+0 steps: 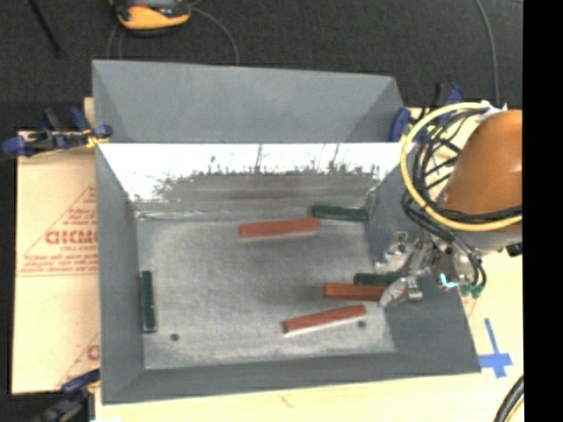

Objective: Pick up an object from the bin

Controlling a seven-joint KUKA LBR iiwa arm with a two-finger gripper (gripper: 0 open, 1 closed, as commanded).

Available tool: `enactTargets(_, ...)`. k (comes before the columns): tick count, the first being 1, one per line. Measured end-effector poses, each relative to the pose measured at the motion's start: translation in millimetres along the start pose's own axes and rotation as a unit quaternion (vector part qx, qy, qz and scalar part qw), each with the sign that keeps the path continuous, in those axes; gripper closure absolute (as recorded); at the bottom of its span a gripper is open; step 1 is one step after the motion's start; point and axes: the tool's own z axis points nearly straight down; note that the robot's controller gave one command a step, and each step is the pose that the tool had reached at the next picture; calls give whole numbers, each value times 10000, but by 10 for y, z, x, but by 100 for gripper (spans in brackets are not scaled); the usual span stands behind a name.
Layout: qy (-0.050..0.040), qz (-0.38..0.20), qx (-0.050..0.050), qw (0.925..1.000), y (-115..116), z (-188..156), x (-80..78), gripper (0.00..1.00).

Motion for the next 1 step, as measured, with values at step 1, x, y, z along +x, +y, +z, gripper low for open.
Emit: enactTargets(1,-40,-27,8,10000,4,-39,-17,100)
